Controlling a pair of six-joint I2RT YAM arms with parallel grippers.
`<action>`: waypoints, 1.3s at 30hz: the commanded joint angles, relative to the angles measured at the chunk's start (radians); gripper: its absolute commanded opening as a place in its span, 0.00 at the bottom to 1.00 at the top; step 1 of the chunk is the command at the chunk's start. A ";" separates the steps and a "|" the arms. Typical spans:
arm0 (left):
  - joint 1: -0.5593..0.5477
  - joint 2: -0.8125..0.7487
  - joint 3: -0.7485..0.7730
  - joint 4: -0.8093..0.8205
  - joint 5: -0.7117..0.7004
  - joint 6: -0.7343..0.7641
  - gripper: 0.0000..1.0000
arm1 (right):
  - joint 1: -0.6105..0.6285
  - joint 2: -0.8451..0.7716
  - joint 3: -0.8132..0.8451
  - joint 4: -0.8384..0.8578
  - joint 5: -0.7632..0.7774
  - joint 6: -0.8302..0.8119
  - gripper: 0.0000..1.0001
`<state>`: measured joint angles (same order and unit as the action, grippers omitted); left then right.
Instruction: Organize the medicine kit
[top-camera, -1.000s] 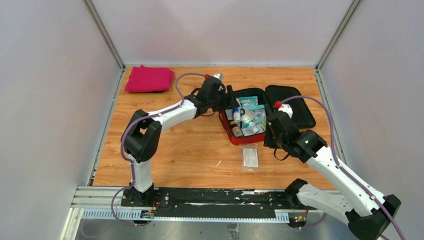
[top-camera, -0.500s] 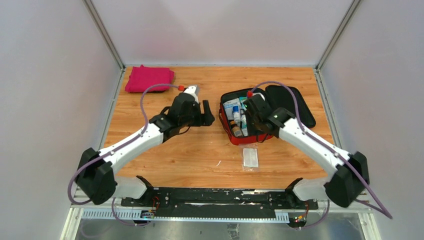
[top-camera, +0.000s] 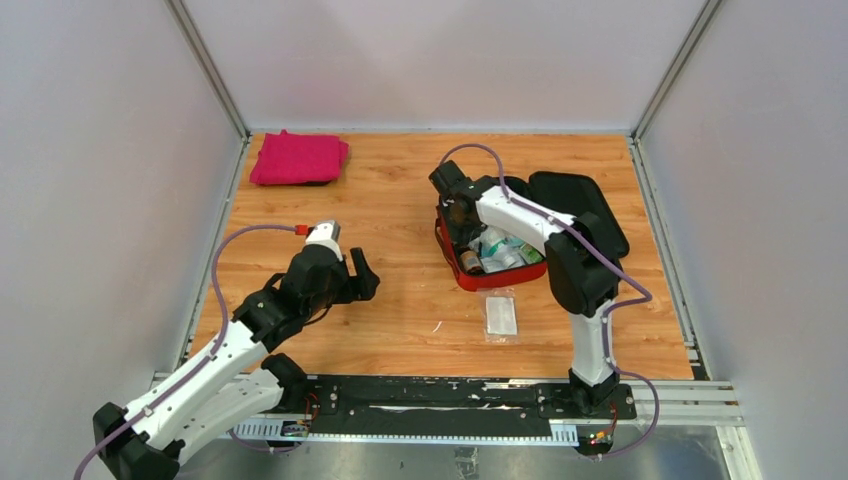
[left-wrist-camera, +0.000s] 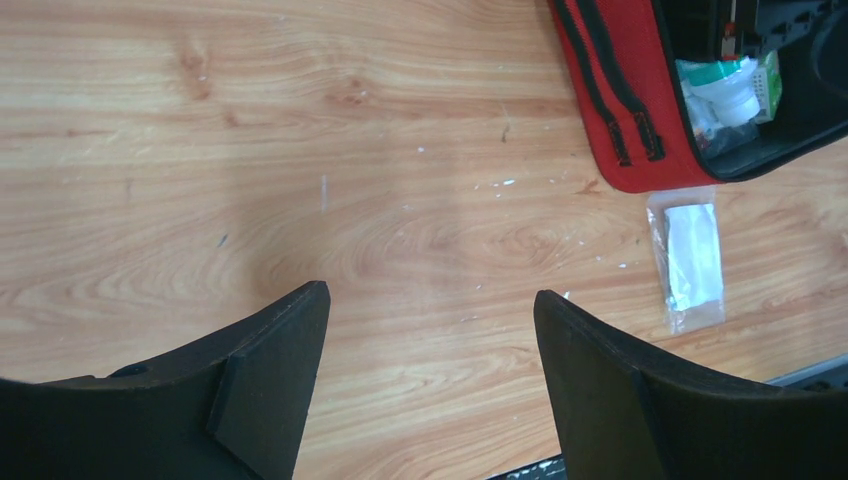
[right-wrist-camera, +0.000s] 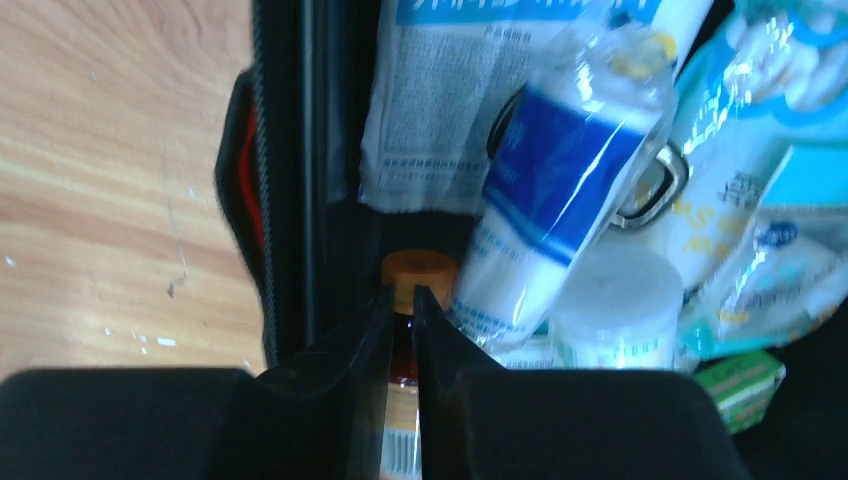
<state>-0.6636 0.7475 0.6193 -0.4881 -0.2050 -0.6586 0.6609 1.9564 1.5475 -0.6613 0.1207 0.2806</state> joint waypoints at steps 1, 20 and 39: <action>-0.002 -0.068 -0.028 -0.109 -0.065 -0.028 0.81 | 0.024 0.083 0.103 -0.031 -0.148 -0.027 0.19; -0.002 -0.074 -0.007 -0.108 -0.054 0.025 0.82 | 0.205 -0.222 0.037 -0.019 0.127 -0.039 0.28; -0.284 0.063 0.071 0.025 -0.037 -0.104 0.80 | -0.282 -1.013 -0.834 -0.025 -0.280 0.207 0.58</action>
<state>-0.8963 0.7593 0.6891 -0.5568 -0.2222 -0.7082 0.4194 0.9382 0.7650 -0.6910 0.0715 0.5087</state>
